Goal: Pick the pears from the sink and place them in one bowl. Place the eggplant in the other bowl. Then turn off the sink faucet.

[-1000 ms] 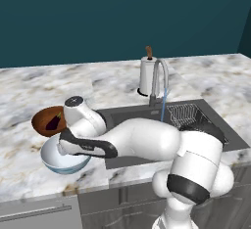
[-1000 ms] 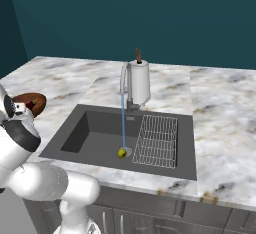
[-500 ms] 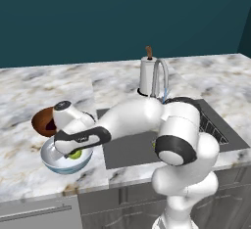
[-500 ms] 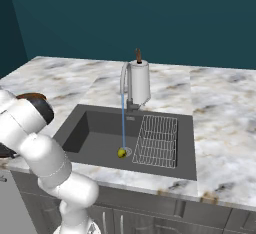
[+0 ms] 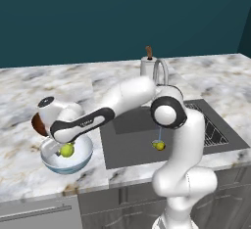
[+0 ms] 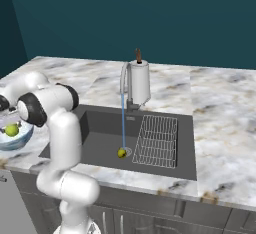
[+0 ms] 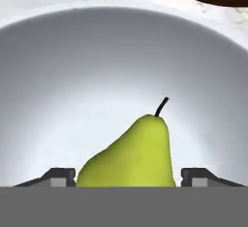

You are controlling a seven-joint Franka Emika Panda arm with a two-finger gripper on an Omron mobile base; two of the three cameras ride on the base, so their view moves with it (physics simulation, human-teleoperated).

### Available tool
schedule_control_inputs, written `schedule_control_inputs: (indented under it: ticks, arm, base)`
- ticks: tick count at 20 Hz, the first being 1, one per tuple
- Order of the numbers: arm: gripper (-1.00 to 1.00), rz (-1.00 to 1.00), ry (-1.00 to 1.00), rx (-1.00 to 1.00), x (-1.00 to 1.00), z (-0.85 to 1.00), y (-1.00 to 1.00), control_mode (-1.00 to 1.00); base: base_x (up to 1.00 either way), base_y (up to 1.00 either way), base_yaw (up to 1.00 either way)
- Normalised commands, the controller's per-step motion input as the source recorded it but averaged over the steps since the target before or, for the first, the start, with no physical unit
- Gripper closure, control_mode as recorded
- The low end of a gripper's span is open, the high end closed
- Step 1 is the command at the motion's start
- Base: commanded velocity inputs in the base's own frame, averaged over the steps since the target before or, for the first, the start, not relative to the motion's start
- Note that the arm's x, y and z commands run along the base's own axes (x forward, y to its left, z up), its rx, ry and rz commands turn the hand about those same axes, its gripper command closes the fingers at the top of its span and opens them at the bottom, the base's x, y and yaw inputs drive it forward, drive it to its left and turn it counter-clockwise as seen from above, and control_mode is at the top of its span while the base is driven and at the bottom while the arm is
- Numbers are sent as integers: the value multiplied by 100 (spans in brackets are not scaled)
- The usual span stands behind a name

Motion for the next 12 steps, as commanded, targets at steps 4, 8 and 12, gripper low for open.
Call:
schedule_control_inputs:
  ticks: [4,8,12]
  arm:
    - [-100,3,0,0,0,53,-25,-100]
    - [-100,5,-1,0,-1,32,-77,-100]
    - [-100,6,-9,1,-17,36,-100,-100]
  base:
    - [0,0,0]
    - [0,0,0]
    - [0,0,0]
